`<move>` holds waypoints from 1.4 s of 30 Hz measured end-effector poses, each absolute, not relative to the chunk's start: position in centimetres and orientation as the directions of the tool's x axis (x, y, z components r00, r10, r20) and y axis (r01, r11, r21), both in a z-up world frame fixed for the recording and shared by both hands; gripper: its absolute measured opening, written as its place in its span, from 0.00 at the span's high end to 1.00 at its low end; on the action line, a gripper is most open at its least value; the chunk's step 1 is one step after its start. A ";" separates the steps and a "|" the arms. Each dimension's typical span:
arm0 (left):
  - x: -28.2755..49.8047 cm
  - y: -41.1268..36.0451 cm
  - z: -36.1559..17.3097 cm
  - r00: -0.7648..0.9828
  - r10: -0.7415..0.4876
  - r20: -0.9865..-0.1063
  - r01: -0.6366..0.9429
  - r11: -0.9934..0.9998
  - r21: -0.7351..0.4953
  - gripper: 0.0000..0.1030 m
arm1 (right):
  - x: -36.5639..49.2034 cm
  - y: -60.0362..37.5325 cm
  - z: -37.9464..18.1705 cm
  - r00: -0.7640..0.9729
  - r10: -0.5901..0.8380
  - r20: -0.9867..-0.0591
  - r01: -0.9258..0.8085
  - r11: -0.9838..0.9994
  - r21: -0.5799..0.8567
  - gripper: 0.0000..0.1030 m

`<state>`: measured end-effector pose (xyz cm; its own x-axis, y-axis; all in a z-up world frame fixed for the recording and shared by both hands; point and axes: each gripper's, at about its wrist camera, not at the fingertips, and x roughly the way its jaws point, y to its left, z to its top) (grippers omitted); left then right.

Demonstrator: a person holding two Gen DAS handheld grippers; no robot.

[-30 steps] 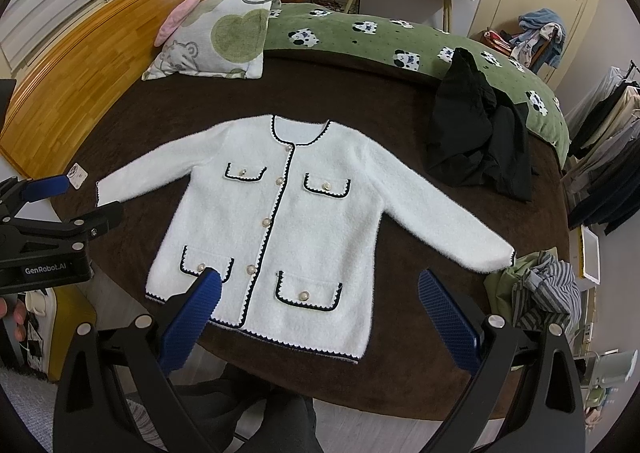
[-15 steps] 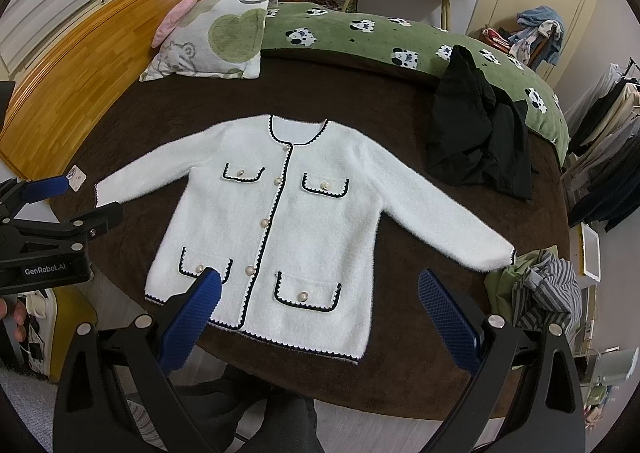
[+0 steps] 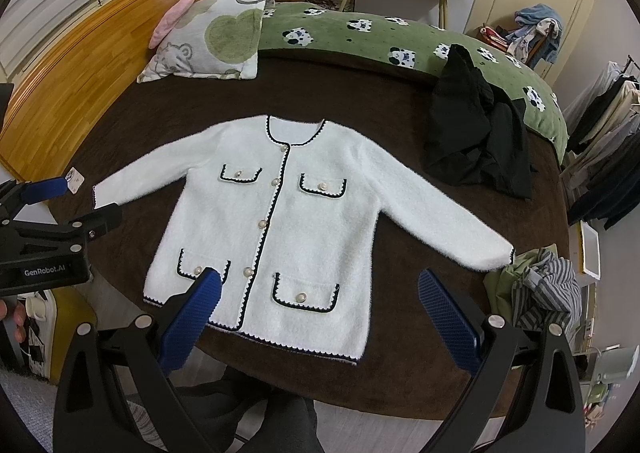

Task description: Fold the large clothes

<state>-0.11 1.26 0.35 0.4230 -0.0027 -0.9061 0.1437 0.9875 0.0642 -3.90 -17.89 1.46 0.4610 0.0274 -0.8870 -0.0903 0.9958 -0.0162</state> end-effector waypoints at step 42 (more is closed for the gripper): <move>2.2 -1.9 -0.1 0.415 -0.097 -0.905 0.321 0.946 0.046 0.06 | -5.9 -20.2 1.9 0.508 0.024 -0.861 0.066 0.996 0.066 0.06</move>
